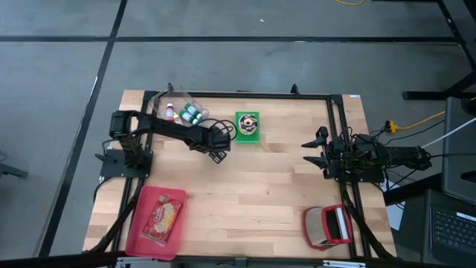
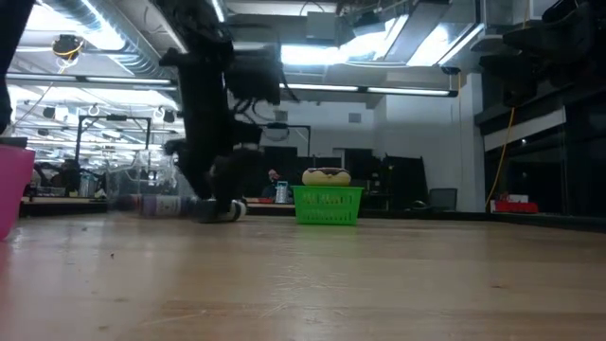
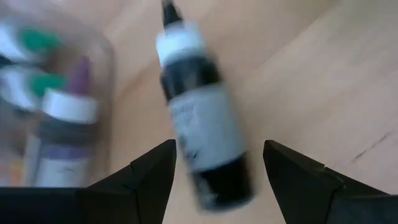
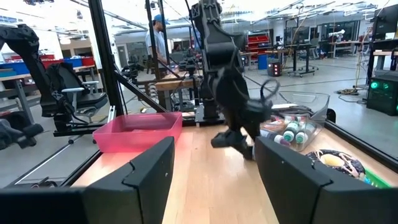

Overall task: Pick & Place Food Item
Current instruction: Put the black food coloring bottle into the transparent bin

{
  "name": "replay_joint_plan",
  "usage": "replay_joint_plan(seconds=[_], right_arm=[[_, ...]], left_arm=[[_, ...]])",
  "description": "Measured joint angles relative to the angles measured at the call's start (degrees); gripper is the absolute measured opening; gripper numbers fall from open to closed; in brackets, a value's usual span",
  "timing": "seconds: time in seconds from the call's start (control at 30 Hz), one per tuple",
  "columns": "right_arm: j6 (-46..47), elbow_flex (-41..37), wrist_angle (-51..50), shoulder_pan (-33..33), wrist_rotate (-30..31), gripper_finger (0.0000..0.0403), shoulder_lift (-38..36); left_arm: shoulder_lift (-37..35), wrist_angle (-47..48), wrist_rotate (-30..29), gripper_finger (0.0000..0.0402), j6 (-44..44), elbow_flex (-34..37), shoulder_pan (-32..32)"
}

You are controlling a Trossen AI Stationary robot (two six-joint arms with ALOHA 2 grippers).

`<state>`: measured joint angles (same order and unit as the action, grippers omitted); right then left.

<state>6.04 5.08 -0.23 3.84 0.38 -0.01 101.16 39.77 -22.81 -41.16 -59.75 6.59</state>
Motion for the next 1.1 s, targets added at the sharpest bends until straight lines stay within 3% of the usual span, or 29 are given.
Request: replay_joint_plan(seconds=[0.33,0.63,0.73,0.93,1.1], right_arm=[[0.4,0.0,-0.13,0.01,0.02,0.0226,0.0],[0.25,0.0,-0.15,0.0,0.02,0.0226,0.0],[0.53,0.0,-0.15,0.02,0.02,0.0226,0.0],[0.57,0.0,-0.22,0.0,0.02,0.0226,0.0],[0.64,0.0,-0.44,0.02,-0.38,0.0226,0.0]], left_arm=[[5.93,-2.41,2.83,0.023,1.67,-0.32,0.96],[3.87,-2.91,6.36,0.013,4.36,-1.83,-1.17],[3.47,-7.03,9.35,0.011,7.25,-1.95,-2.02],[0.78,-23.45,12.47,0.0118,14.7,-1.98,-4.47],[-4.47,-30.44,11.79,0.0113,19.73,-2.01,-4.59]])
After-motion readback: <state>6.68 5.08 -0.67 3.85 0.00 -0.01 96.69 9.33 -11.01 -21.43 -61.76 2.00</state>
